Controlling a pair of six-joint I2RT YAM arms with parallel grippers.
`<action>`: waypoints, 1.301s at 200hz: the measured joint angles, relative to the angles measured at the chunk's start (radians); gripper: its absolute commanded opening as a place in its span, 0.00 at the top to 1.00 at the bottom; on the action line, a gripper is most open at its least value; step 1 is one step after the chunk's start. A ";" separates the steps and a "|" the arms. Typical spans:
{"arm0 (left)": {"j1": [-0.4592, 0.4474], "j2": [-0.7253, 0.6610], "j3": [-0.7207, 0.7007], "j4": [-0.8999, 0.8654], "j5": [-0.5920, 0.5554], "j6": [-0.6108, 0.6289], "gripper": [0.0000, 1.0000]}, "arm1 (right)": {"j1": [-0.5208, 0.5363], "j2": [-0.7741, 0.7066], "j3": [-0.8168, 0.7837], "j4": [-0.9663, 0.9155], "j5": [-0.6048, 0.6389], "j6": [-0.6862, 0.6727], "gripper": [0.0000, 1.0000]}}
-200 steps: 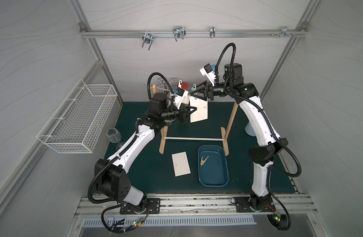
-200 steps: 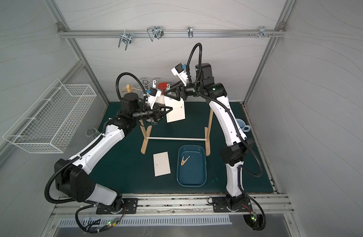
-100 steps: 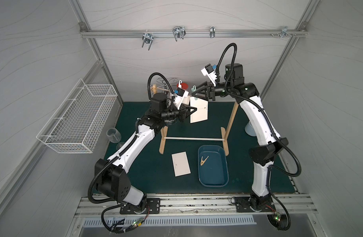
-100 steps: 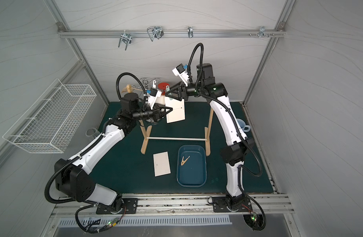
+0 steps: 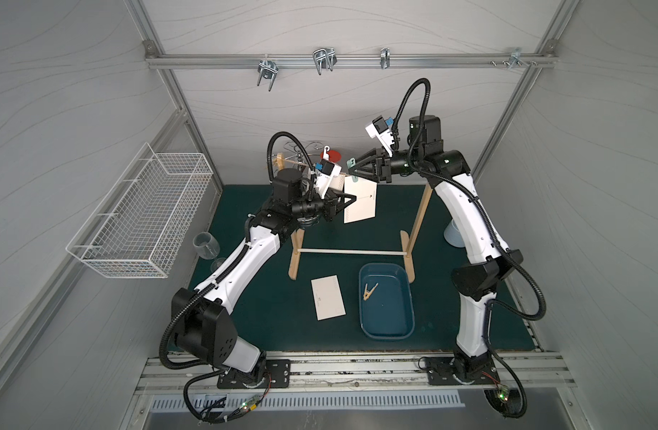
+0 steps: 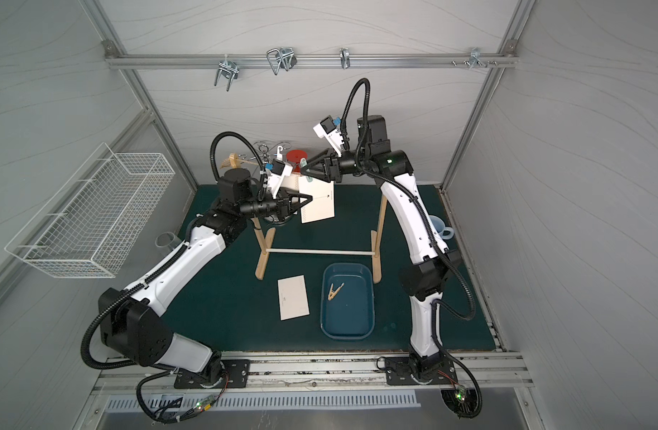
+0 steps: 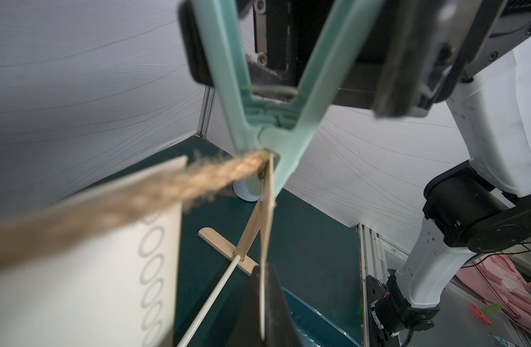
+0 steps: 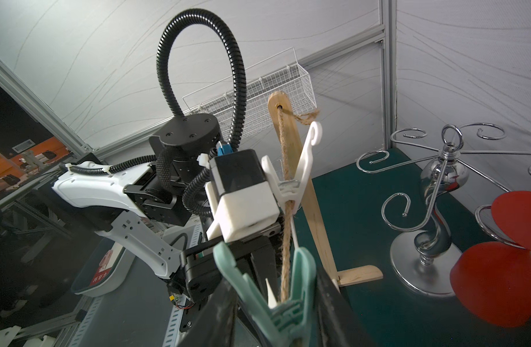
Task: Remove the postcards from the strings
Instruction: Remove the clamp from the clothesline.
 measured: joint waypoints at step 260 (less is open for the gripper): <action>0.000 0.002 0.002 -0.011 0.012 0.000 1.00 | 0.012 0.031 0.032 -0.032 0.010 -0.021 0.56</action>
